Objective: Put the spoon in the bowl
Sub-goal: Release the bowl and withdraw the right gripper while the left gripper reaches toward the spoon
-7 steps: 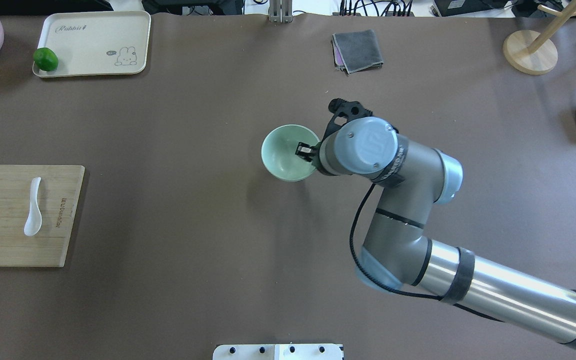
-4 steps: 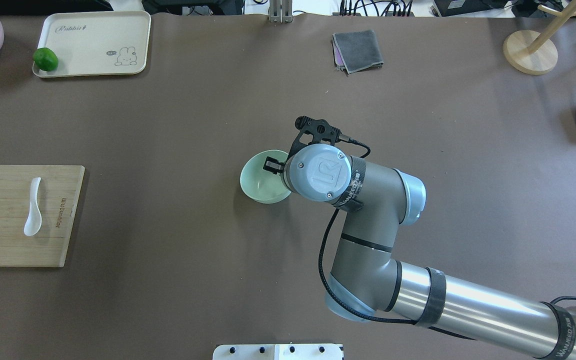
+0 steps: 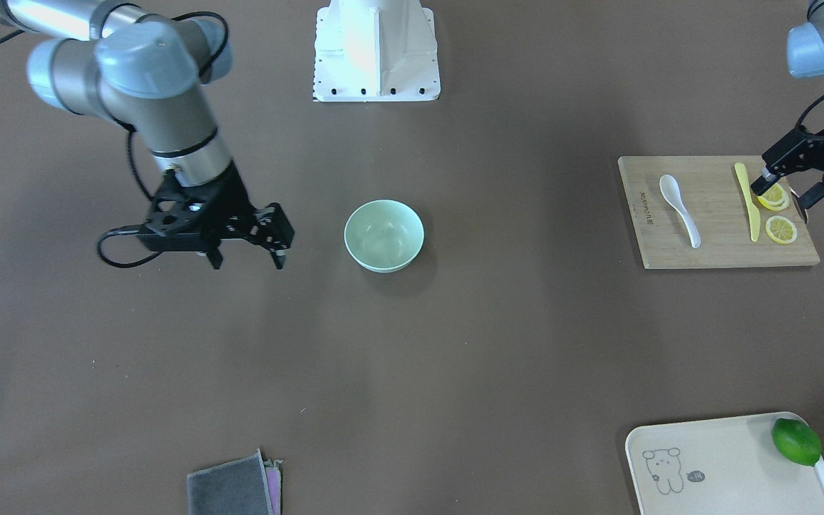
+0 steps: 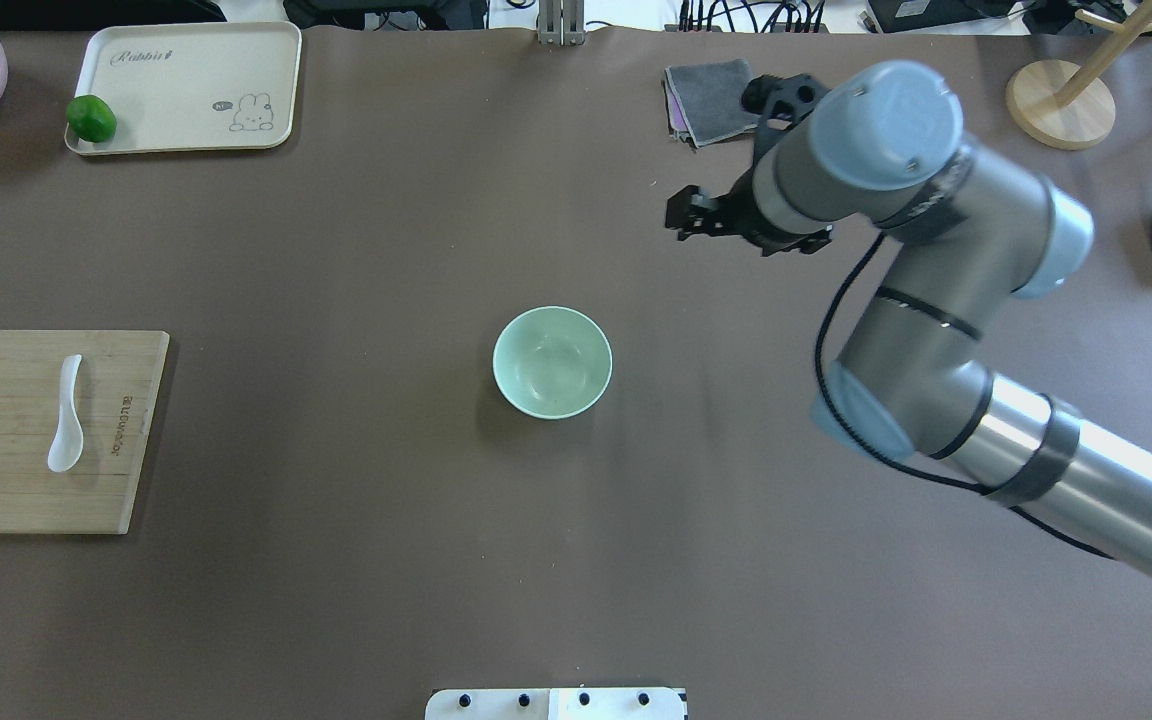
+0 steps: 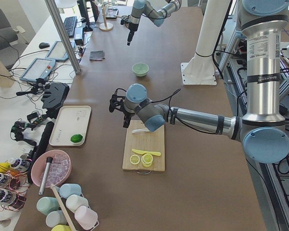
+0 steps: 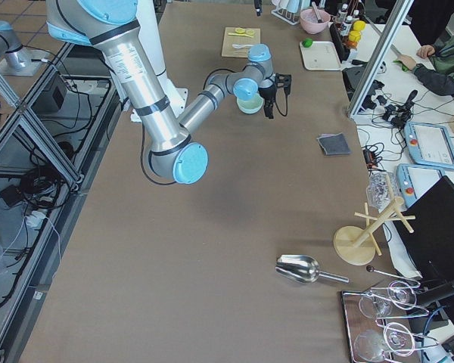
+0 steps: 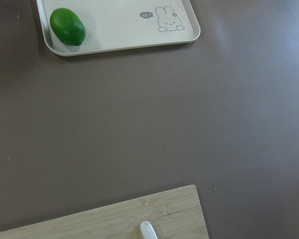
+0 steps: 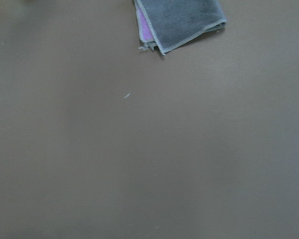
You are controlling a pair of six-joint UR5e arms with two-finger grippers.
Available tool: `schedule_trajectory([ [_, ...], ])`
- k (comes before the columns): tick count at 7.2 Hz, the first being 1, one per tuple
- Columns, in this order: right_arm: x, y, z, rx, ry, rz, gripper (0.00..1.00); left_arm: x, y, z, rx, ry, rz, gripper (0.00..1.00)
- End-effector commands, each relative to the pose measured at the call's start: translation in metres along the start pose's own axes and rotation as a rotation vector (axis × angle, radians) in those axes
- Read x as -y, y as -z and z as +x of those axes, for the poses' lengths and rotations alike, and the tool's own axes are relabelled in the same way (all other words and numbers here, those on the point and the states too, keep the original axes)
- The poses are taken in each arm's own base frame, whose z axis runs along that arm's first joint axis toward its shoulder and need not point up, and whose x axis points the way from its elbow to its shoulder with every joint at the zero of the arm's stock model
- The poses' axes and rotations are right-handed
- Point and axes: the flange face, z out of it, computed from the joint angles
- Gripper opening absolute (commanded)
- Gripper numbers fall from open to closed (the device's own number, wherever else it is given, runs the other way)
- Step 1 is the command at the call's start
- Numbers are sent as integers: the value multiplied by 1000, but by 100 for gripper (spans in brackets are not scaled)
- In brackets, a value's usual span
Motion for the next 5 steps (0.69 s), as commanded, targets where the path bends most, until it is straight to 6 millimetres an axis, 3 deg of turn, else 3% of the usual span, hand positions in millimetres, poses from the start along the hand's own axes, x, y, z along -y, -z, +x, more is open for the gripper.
schedule_trajectory([
  [1, 34, 75, 169, -4, 101, -45, 100, -31, -71, 44, 104, 83, 19, 98],
  [2, 43, 96, 239, -19, 158, -59, 100, -45, -92, 46, 135, 76, 1, 98],
  [3, 48, 110, 298, -11, 169, -82, 100, -52, -96, 33, 161, 85, -6, 96],
  [5, 36, 133, 381, -38, 131, -78, 100, -62, -117, 11, 221, 89, -14, 84],
])
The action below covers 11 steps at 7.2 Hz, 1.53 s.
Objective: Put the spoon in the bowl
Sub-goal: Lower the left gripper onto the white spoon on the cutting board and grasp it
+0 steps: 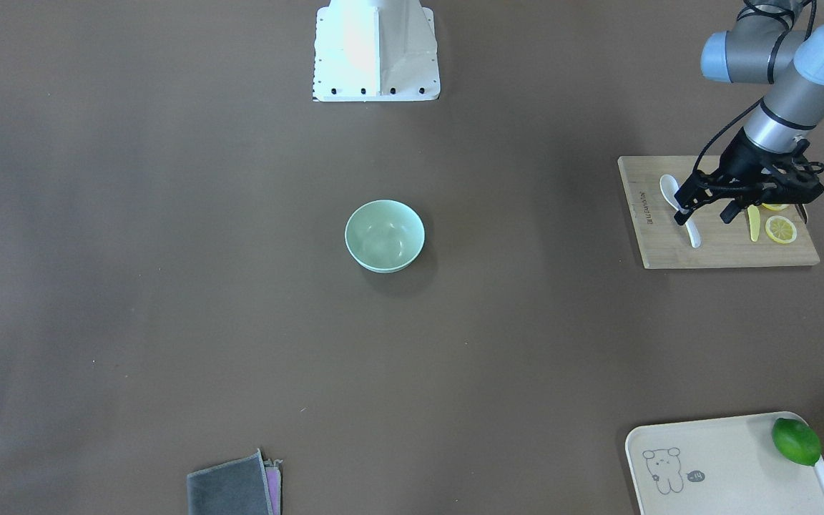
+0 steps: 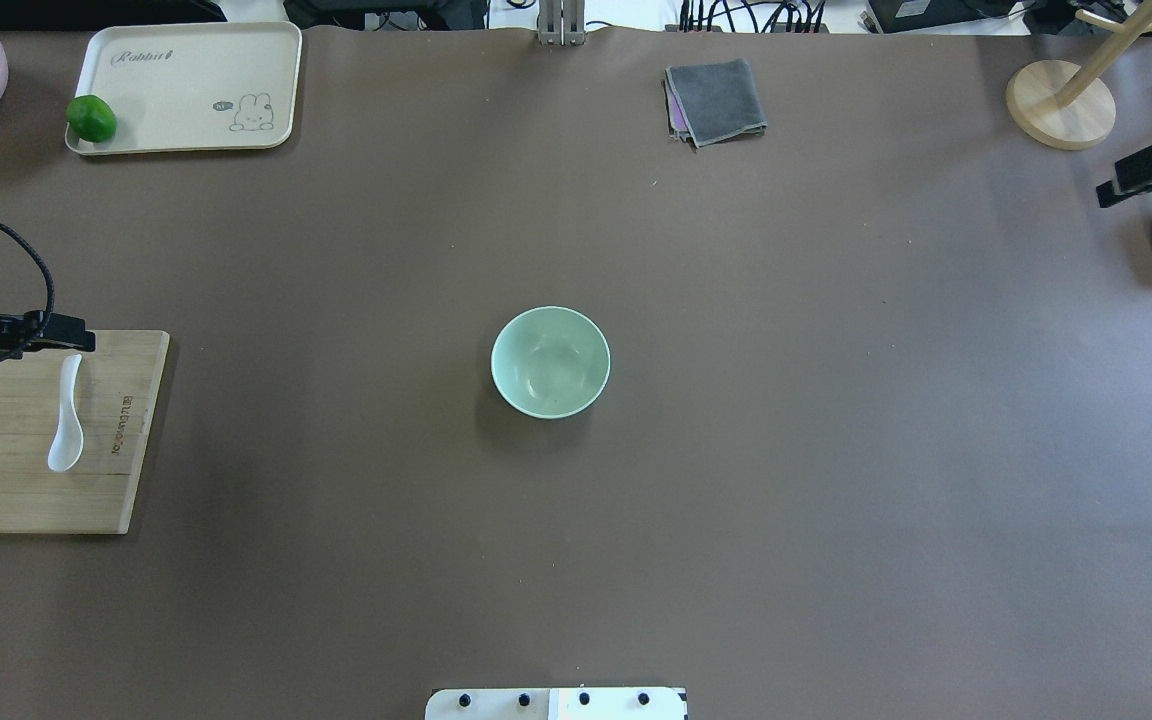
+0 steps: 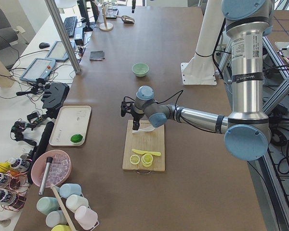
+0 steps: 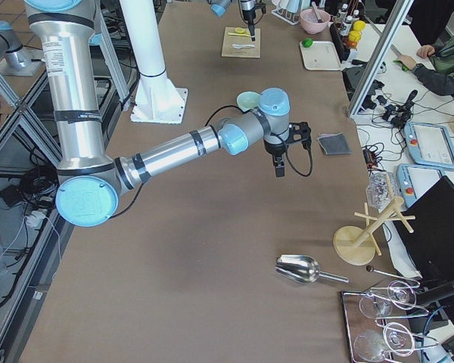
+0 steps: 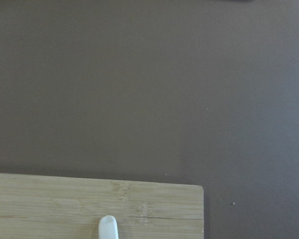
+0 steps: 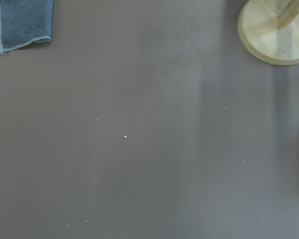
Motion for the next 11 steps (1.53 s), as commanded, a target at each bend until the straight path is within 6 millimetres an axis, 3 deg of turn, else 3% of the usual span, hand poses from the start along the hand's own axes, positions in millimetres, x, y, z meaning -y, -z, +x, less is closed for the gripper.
schedule_trajectory([
  [1, -29, 12, 63, -18, -41, -1, 100, -7, -16, -10, 37, 1, -8, 83],
  [6, -28, 13, 64, -29, -42, 5, 100, -24, -30, -1, 42, -12, -35, 82],
  [10, -29, 12, 64, -22, -44, 0, 100, -31, -35, 2, 44, -24, -49, 53],
  [11, -29, 12, 63, -21, -43, 0, 100, -32, -37, -1, 48, -25, -51, 38],
])
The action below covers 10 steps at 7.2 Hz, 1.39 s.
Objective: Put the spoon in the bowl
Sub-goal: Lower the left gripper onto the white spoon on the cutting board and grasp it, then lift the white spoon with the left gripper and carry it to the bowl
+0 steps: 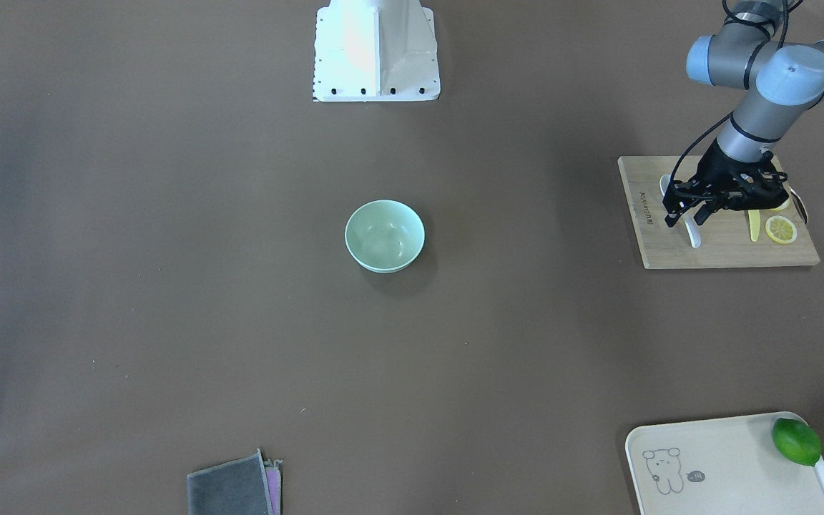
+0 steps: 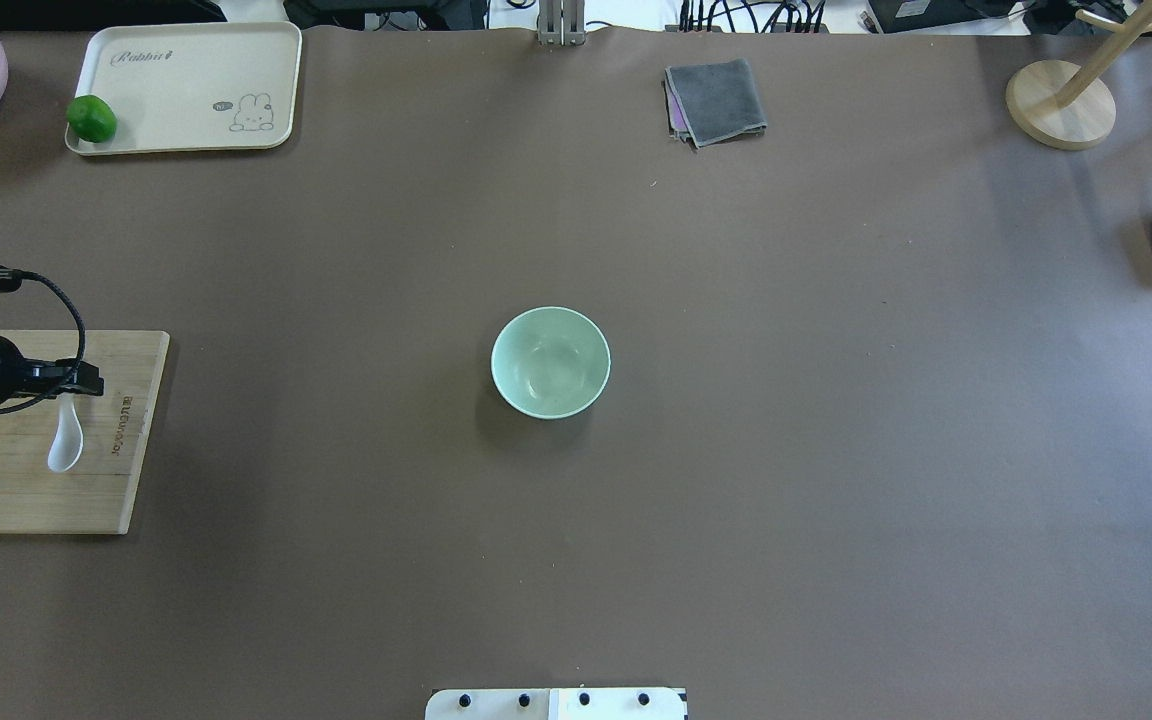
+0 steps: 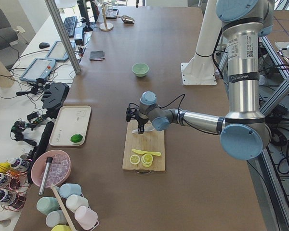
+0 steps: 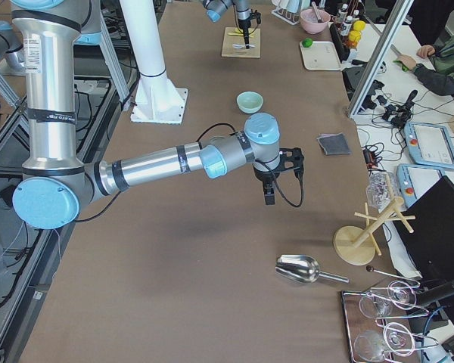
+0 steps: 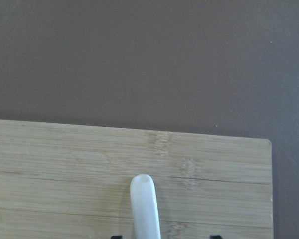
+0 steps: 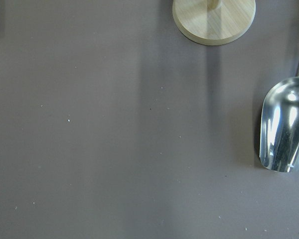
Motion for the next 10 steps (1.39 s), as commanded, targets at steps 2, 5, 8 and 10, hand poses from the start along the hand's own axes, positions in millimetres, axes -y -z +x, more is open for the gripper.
schedule_trajectory([
  [2, 0, 0, -1, 0, 1, 0, 100, -1, -3, -3, 3, -6, -4, 3],
  [5, 2, 1, -2, 0, -7, 4, 100, 2, 50, 56, -158, -36, 5, 0],
  [8, -2, -1, 4, -15, -16, 2, 100, 49, 75, 204, -323, 181, 33, 0],
  [10, -6, -2, 6, -16, -22, -4, 100, 31, 58, 372, -315, 269, 74, 0],
])
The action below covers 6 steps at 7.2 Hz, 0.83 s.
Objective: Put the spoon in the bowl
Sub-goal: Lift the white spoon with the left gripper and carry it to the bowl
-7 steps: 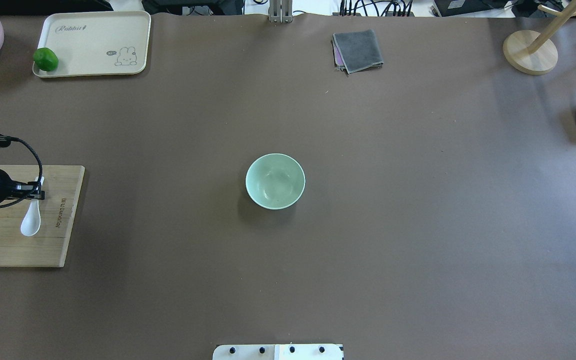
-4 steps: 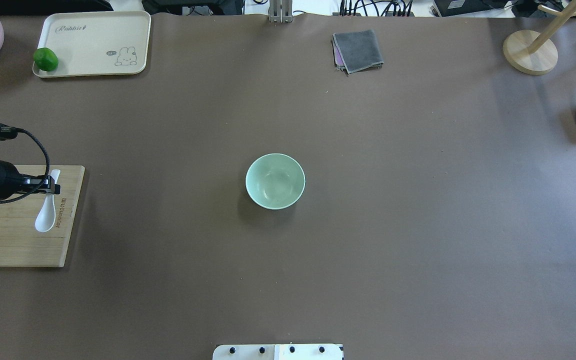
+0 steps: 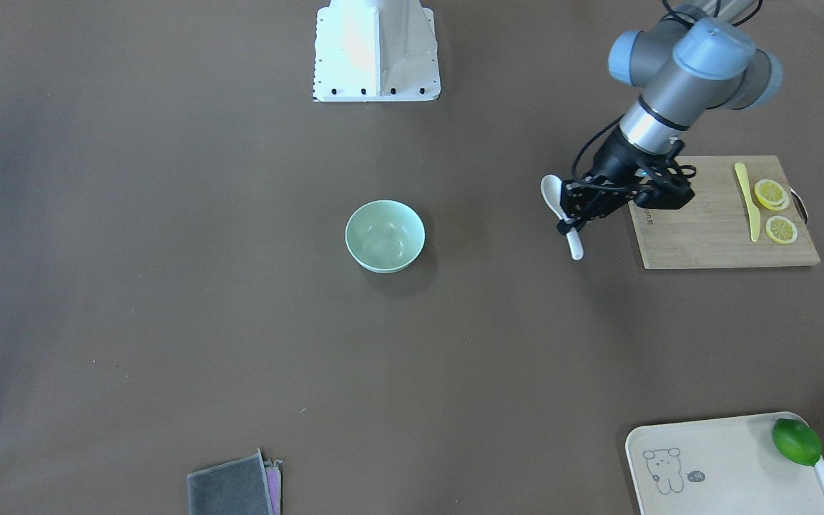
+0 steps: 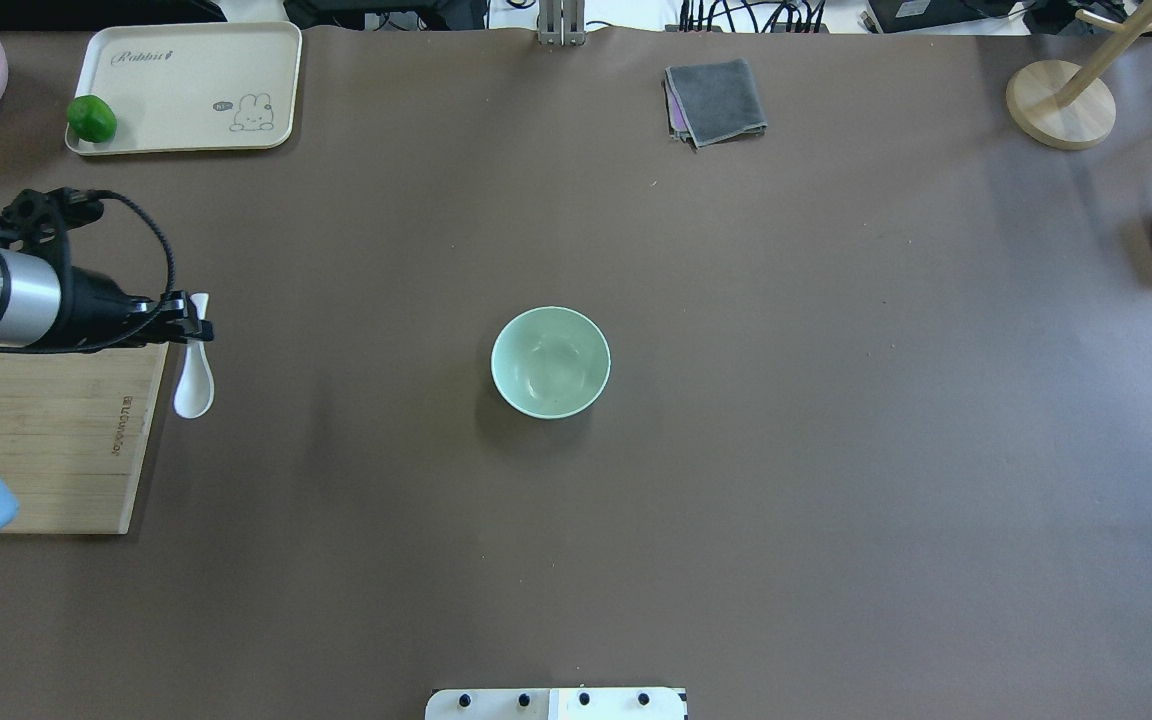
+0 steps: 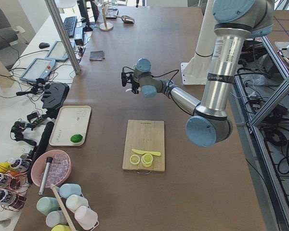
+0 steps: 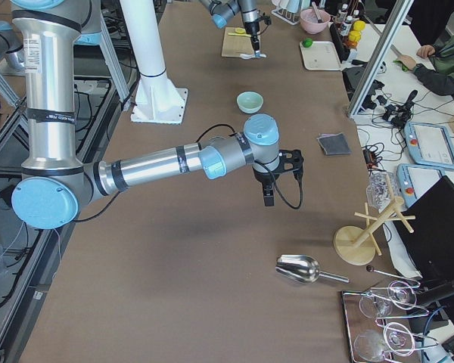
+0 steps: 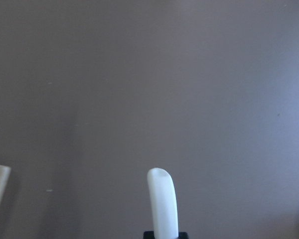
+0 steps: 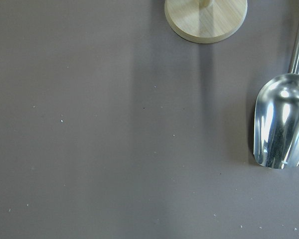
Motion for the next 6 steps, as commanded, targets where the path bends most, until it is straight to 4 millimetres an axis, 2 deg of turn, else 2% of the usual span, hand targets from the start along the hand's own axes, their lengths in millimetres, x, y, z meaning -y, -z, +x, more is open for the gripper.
schedule_trajectory([
  [1, -2, -1, 2, -1, -4, -4, 100, -41, -51, 147, -9, 93, 53, 0],
  [2, -2, -1, 2, -1, -5, -5, 100, -47, -70, 157, 8, 114, 66, 0],
  [3, -2, -1, 2, -2, -4, -3, 100, -50, -77, 157, 13, 112, 92, 0],
  [4, -2, 0, 1, 0, -2, -3, 100, -54, -74, 166, 1, 111, 87, 8],
  [5, -4, -1, 3, -1, -5, -5, 100, -68, -80, 169, 3, 92, 70, 50],
  [6, -4, -1, 3, -1, -5, -5, 100, -77, -79, 173, -7, 79, 88, 97],
])
